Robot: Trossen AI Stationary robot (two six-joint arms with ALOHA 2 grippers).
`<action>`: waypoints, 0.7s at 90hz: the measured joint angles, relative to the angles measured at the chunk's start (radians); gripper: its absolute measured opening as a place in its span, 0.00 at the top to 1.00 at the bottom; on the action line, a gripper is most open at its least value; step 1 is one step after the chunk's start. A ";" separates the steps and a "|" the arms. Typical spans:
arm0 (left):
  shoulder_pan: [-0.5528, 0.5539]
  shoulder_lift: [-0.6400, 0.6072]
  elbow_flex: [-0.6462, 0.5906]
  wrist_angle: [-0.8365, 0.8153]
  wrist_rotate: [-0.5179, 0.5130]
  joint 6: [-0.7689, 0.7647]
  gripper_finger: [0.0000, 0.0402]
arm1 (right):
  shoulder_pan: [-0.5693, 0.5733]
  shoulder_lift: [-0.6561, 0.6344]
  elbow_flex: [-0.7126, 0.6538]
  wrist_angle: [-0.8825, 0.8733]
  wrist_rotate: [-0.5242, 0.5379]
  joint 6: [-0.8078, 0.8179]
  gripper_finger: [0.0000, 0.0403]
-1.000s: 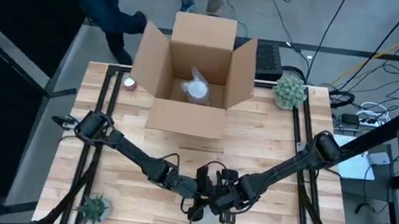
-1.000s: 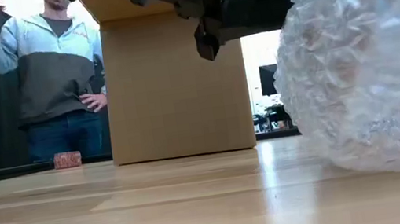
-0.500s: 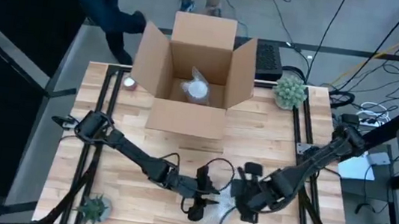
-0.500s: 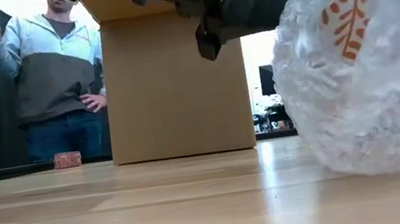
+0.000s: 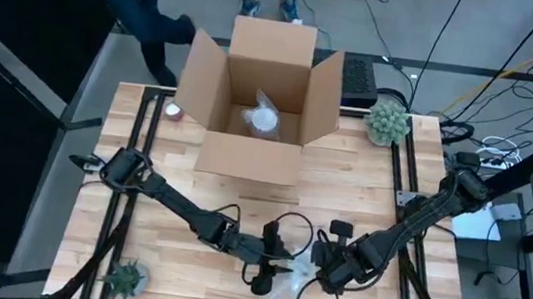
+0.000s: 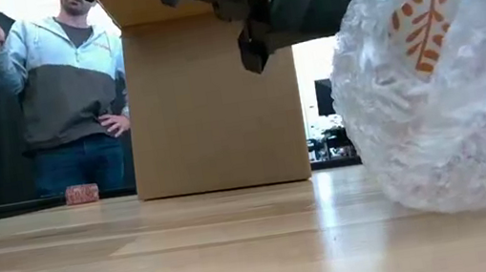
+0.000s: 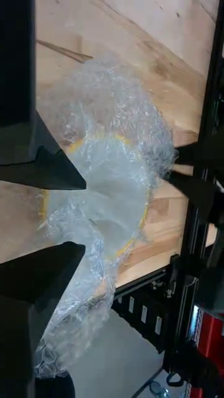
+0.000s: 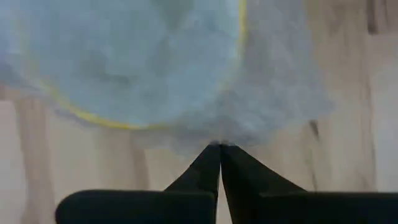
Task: Wrap mug
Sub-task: Wrap the orange cup with the transparent bubble wrap
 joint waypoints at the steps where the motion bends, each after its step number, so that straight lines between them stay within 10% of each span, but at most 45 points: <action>1: 0.000 0.000 0.000 0.000 0.000 0.000 0.64 | 0.000 0.000 0.004 0.001 0.000 -0.004 1.00; 63: 0.020 0.002 -0.004 -0.106 0.109 0.006 0.64 | 0.013 0.069 0.064 0.179 -0.010 -0.044 1.00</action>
